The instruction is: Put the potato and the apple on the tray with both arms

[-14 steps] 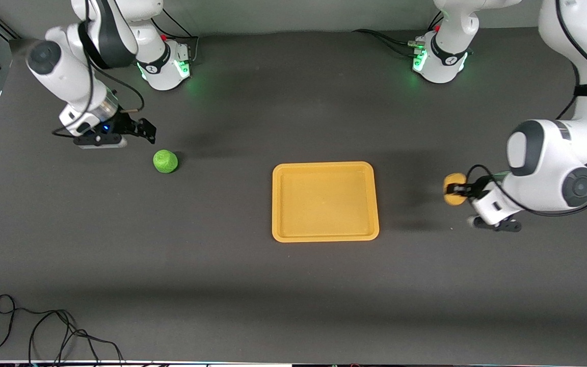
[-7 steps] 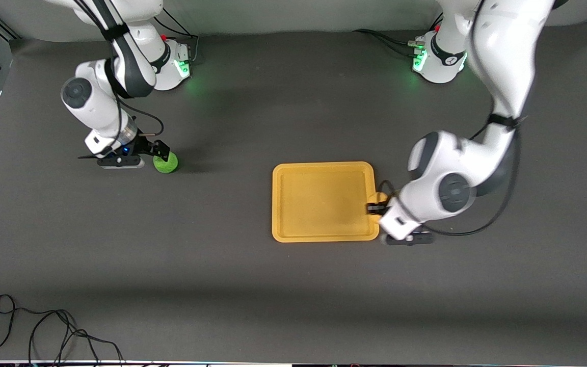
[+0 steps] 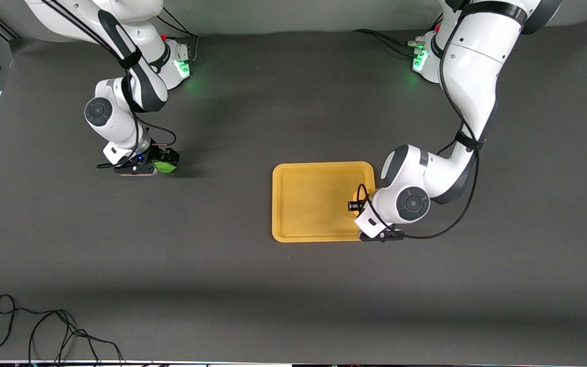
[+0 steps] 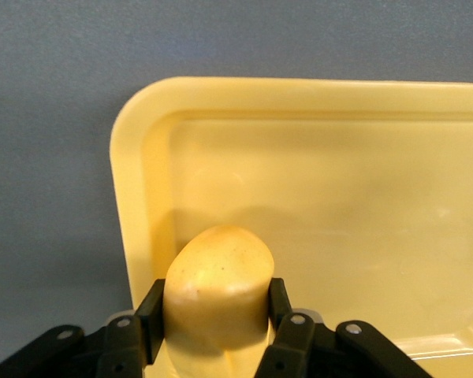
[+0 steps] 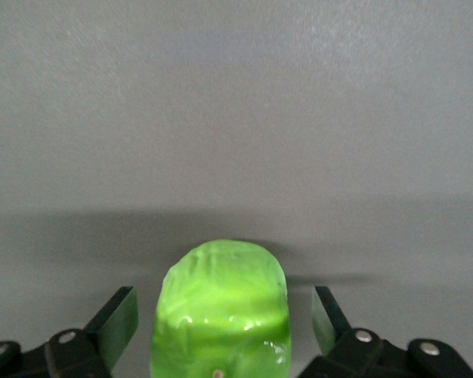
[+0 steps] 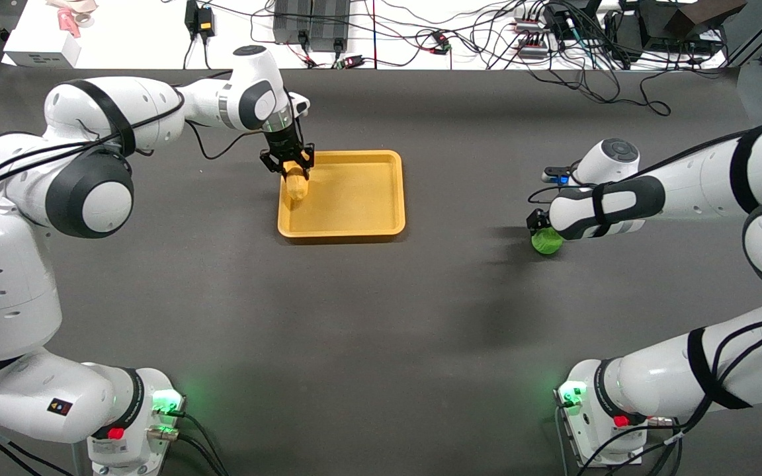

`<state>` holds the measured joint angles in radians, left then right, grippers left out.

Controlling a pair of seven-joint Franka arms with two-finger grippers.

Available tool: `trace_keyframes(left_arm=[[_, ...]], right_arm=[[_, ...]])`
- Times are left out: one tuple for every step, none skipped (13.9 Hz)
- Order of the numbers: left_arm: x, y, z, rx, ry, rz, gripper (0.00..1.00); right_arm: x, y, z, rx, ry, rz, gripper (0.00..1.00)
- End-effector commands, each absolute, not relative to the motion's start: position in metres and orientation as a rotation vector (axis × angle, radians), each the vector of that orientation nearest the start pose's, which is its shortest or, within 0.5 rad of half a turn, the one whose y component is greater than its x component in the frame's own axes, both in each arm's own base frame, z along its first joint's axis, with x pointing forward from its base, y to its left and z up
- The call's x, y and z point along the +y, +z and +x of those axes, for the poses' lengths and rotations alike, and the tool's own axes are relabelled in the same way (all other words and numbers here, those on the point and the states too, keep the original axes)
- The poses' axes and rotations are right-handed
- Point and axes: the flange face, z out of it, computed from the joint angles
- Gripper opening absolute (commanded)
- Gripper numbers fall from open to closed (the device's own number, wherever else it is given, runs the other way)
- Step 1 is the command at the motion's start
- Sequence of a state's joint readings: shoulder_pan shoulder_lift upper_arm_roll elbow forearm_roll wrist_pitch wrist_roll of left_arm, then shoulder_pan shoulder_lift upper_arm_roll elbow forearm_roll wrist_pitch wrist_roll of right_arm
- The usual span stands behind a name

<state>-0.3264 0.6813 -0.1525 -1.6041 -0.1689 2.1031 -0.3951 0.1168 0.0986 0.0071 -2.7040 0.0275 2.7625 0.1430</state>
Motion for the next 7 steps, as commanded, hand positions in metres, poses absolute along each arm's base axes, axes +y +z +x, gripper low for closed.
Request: trace_keyframes(left_arm=[[-0.311, 0.222, 0.600, -0.085, 0.429, -3.227, 0.50], [-0.310, 0.221, 0.600, -0.085, 0.431, -3.226, 0.58], [-0.311, 0.220, 0.600, -0.077, 0.430, -3.222, 0.58], [-0.310, 0.219, 0.600, -0.063, 0.420, -3.210, 0.59], [-0.310, 0.219, 0.599, -0.057, 0.420, -3.204, 0.63], [-0.308, 0.221, 0.601, -0.061, 0.416, -3.206, 0.65], [-0.307, 0.222, 0.601, -0.062, 0.412, -3.205, 0.71]], right_arm=[[0.047, 0.190, 0.398, 0.111, 0.077, -3.130, 0.53], [0.048, 0.194, 0.400, 0.111, 0.070, -3.129, 0.49], [0.047, 0.202, 0.404, 0.113, 0.058, -3.128, 0.48], [0.046, 0.214, 0.410, 0.109, 0.047, -3.125, 0.48], [0.046, 0.235, 0.420, 0.105, 0.035, -3.122, 0.48], [0.042, 0.258, 0.431, 0.116, 0.033, -3.118, 0.48], [0.039, 0.286, 0.442, 0.113, 0.026, -3.114, 0.48]])
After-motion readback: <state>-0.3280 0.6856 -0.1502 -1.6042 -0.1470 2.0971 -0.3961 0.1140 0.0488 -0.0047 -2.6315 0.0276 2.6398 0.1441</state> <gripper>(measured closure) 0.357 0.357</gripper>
